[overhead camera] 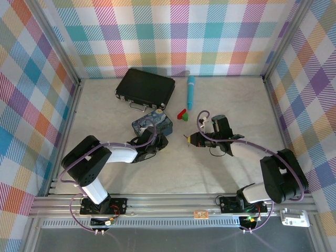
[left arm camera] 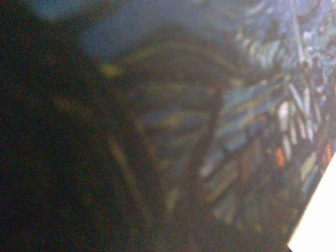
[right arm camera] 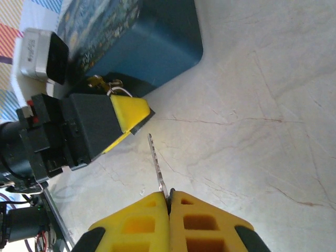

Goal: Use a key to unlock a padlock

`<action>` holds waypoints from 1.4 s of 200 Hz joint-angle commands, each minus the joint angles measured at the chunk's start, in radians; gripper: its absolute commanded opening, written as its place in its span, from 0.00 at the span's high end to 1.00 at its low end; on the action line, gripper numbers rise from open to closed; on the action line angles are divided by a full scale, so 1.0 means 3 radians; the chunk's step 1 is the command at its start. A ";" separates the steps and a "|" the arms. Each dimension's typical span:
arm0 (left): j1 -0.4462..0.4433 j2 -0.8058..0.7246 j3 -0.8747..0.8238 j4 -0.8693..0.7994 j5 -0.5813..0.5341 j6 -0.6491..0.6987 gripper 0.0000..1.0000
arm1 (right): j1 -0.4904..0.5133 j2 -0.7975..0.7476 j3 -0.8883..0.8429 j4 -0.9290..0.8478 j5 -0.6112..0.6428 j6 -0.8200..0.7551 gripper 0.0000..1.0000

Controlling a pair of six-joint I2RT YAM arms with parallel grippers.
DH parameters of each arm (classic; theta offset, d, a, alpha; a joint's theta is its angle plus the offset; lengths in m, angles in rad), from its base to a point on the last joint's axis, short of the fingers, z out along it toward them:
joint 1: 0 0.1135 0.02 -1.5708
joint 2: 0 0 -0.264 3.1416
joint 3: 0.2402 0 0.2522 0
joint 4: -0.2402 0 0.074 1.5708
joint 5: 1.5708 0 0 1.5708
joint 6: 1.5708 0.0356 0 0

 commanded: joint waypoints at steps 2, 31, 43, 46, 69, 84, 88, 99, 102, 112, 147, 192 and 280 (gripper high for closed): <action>0.0069 -0.0180 -0.0127 0.0327 0.0151 -0.0329 1.00 | 0.0087 0.0058 -0.0114 0.0377 -0.0191 0.0219 1.00; 0.0088 -0.0314 -0.0325 0.0836 0.0274 -0.0471 1.00 | 0.0231 0.0272 -0.0219 0.0894 -0.0472 0.0544 1.00; 0.0102 -0.0359 -0.0391 0.1034 0.0346 -0.0482 1.00 | 0.0265 0.0392 -0.0257 0.1134 -0.0570 0.0681 1.00; 0.0104 -0.0366 -0.0404 0.1084 0.0363 -0.0483 1.00 | 0.0273 0.0419 -0.0265 0.1191 -0.0588 0.0714 1.00; 0.0149 -0.0387 -0.0488 0.1427 0.0507 -0.0533 1.00 | 0.0331 0.0613 -0.0303 0.1612 -0.0688 0.0960 1.00; 0.0176 -0.0349 -0.0533 0.1673 0.0595 -0.0598 1.00 | 0.0386 0.0715 -0.0286 0.1844 -0.0701 0.1090 1.00; 0.0185 -0.0332 -0.0541 0.1731 0.0611 -0.0617 1.00 | 0.0396 0.0744 -0.0276 0.1884 -0.0693 0.1118 1.00; 0.0198 -0.0284 -0.0560 0.1871 0.0632 -0.0662 1.00 | 0.0427 0.0806 -0.0249 0.1954 -0.0633 0.1194 1.00; 0.0201 -0.0262 -0.0565 0.1900 0.0633 -0.0671 1.00 | 0.0429 0.0831 -0.0239 0.1974 -0.0623 0.1212 1.00; 0.0207 -0.0203 -0.0575 0.2009 0.0642 -0.0715 1.00 | 0.0435 0.0887 -0.0210 0.2080 -0.0600 0.1282 1.00; 0.0222 0.0041 -0.0613 0.2443 0.0710 -0.0877 1.00 | 0.0438 0.0990 -0.0117 0.2228 -0.0528 0.1368 1.00; 0.0243 0.0061 -0.0641 0.2482 0.0691 -0.0889 1.00 | 0.0435 0.0936 -0.0134 0.2136 -0.0413 0.1318 1.00; 0.0258 0.0068 -0.0618 0.2437 0.0691 -0.0823 1.00 | 0.0435 0.0850 -0.0207 0.2281 -0.0327 0.1377 1.00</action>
